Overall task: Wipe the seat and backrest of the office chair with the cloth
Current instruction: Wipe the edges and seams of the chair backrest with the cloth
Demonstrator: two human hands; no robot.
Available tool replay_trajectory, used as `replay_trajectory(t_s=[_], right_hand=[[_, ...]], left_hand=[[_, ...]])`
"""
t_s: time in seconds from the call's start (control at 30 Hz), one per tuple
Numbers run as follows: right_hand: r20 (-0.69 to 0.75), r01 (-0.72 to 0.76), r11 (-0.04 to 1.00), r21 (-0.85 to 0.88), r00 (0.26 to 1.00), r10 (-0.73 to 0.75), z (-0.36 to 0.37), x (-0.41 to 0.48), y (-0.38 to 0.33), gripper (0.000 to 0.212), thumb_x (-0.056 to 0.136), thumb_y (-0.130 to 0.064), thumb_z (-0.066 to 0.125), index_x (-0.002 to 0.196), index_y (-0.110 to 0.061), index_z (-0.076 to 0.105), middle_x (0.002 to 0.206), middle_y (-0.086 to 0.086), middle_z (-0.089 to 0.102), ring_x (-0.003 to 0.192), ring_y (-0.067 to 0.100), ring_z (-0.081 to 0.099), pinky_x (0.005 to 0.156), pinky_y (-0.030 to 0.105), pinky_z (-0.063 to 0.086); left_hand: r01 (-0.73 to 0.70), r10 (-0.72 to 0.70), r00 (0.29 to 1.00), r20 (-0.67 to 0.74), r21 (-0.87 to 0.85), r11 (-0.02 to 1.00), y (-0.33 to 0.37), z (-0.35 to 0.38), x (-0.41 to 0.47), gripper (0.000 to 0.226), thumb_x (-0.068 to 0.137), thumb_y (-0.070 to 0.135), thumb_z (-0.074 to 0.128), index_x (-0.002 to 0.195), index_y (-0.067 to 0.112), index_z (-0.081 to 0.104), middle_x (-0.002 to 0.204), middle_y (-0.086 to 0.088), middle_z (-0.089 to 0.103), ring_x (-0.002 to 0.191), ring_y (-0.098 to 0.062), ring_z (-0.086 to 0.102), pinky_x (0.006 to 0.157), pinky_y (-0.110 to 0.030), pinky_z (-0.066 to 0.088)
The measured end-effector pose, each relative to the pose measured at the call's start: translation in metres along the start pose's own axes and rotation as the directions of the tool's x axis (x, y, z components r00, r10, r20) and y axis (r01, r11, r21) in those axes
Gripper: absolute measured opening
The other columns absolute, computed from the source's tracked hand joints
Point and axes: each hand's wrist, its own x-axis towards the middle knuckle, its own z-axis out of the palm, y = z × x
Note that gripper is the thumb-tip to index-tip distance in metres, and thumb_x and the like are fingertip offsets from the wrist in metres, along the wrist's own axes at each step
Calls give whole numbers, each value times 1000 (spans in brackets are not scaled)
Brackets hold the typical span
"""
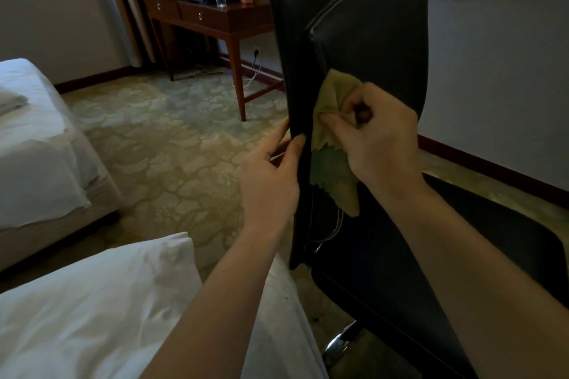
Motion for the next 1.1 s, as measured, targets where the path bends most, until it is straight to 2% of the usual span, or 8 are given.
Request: replay_trajectory(t_s=[0.17,0.3,0.43,0.53,0.63,0.77,0.97,1.1], right_hand=[[147,-7,996,-92,989,20,-1,-11,9,15,86,-17,76,84,-17,61,81,-4,62,73,7,60,70,23,52],[224,-121,989,-83,965,137,-7,-35,29,21,86,-17,78,79,-24,59,80,-4,62,74,8,61,70,26,52],[143,-108,994,-29,983,111,-15,-34,24,23,85,-17,79,77,-23,58,75,-9,59,67,-1,56,63,9,43],[75,-35,999,-8,997,36,-16,-14,7,22,85,-19,79,81,-24,57,79,-12,58,70,-4,57,63,7,43],[104,10,1000,-16,995,-9,-14,1,-1,23,85,-19,79,81,-20,56,77,-10,58,67,-2,56,60,7,41],[163,-48,999,-2,985,47,-12,-6,4,26,85,-17,79,78,-22,54,76,-10,58,66,-4,57,60,8,43],[261,-169,984,-49,949,176,-16,-51,41,28,83,-13,80,75,-23,55,77,-6,61,72,-3,60,63,8,45],[215,-190,982,4,959,185,-19,-53,41,27,82,-15,81,73,-21,56,78,-8,61,72,-2,59,65,9,45]], left_hand=[[0,0,1000,-22,4,1000,0,1,-1,35,100,23,64,126,46,58,99,14,76,89,-2,73,75,-20,58],[-9,9,1000,-29,1,1000,1,2,-2,35,99,22,65,127,42,60,91,20,76,83,-2,73,71,-20,58],[-8,8,1000,-11,5,1000,1,2,-2,35,100,21,64,125,44,58,89,25,75,83,-1,73,70,-16,56],[-26,27,999,-17,39,999,-1,1,-3,35,100,23,64,122,49,57,87,25,74,83,1,72,71,-18,57],[-41,43,999,-30,62,997,-2,1,-3,36,100,23,64,123,48,57,97,20,73,90,2,72,78,-24,59],[-59,62,997,-35,88,994,-3,-1,-2,35,100,25,65,122,51,58,105,21,73,99,3,70,87,-30,60],[-59,62,998,-26,89,994,-5,-2,-2,35,99,24,65,129,41,60,99,34,71,98,7,69,86,-27,59],[-61,64,998,-26,82,995,-6,-2,-3,35,99,24,65,130,41,60,100,30,72,99,5,69,88,-27,59]])
